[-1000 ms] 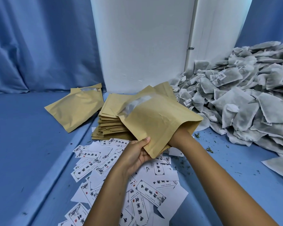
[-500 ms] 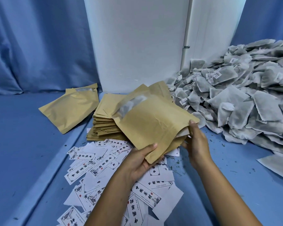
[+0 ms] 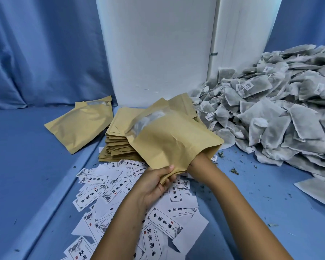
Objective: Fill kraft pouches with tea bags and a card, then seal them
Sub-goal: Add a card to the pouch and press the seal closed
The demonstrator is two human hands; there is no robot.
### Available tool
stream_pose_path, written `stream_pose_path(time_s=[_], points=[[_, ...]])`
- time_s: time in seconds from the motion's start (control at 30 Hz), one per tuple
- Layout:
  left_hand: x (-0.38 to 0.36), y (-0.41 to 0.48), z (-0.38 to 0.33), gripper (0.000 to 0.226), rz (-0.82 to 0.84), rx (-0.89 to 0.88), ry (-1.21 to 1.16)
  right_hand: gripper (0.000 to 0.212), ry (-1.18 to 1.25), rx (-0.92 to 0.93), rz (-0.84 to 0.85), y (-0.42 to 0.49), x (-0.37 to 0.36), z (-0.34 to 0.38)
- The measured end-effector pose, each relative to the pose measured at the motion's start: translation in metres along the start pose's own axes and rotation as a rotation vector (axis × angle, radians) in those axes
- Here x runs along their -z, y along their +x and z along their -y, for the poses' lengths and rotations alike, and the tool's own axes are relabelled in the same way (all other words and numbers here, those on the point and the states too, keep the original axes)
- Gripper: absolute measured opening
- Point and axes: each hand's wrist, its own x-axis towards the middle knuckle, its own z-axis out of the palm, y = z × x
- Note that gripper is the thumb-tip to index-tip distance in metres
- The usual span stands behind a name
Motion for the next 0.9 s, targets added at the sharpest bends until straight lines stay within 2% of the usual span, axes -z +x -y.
stream_pose_path(time_s=[0.1,0.13,0.2,0.27,0.3,0.33,0.4,0.47,0.5,0.53,0.57,0.6,0.67,0.7,0.8,0.9], points=[[0.003,0.002,-0.005,0.015,0.013,0.042,-0.010,0.016,0.061,-0.369,0.235,0.021,0.009,0.009],[0.003,0.002,-0.005,0.015,0.008,0.043,0.003,0.013,0.029,-0.413,0.268,0.023,0.010,0.008],[0.001,0.000,-0.003,0.014,0.002,0.027,0.039,0.032,-0.115,-0.360,0.243,0.022,0.011,-0.001],[0.000,-0.002,-0.003,0.010,0.007,-0.015,0.058,0.036,-0.229,-0.325,0.191,0.020,0.010,-0.002],[0.000,-0.003,-0.004,0.011,-0.002,-0.043,0.061,0.030,-0.214,-0.265,0.110,0.017,0.010,-0.004],[-0.001,-0.004,-0.005,0.017,-0.020,-0.071,0.061,0.021,-0.176,-0.111,-0.072,0.011,0.010,-0.007],[-0.002,-0.003,-0.005,0.031,-0.061,-0.119,0.048,0.022,-0.045,0.128,-0.574,-0.008,0.007,-0.013],[-0.003,-0.002,-0.003,0.032,-0.085,-0.152,0.056,0.024,0.227,0.082,-0.940,-0.022,0.009,-0.022],[-0.004,-0.002,-0.001,0.027,-0.088,-0.160,0.076,0.020,0.443,-0.024,-1.024,-0.023,0.013,-0.024],[-0.005,-0.003,0.001,0.019,-0.086,-0.162,0.104,0.008,0.688,-0.157,-1.008,-0.021,0.016,-0.027],[-0.006,-0.003,0.003,0.012,-0.083,-0.160,0.134,0.009,0.892,-0.294,-0.875,-0.017,0.019,-0.031],[-0.007,-0.004,0.005,0.006,-0.082,-0.153,0.163,0.021,1.016,-0.389,-0.723,-0.014,0.019,-0.035],[-0.008,-0.004,0.008,0.003,-0.095,-0.131,0.220,0.023,1.130,-0.492,-0.529,-0.011,0.013,-0.040],[-0.007,-0.003,0.008,0.003,-0.107,-0.122,0.247,0.019,1.154,-0.509,-0.519,-0.012,0.011,-0.038],[-0.003,-0.002,0.008,0.004,-0.131,-0.087,0.298,0.009,1.155,-0.517,-0.650,-0.014,0.011,-0.041],[-0.002,-0.002,0.007,0.012,-0.128,-0.061,0.333,0.017,1.278,-0.512,-0.708,-0.016,0.017,-0.043]])
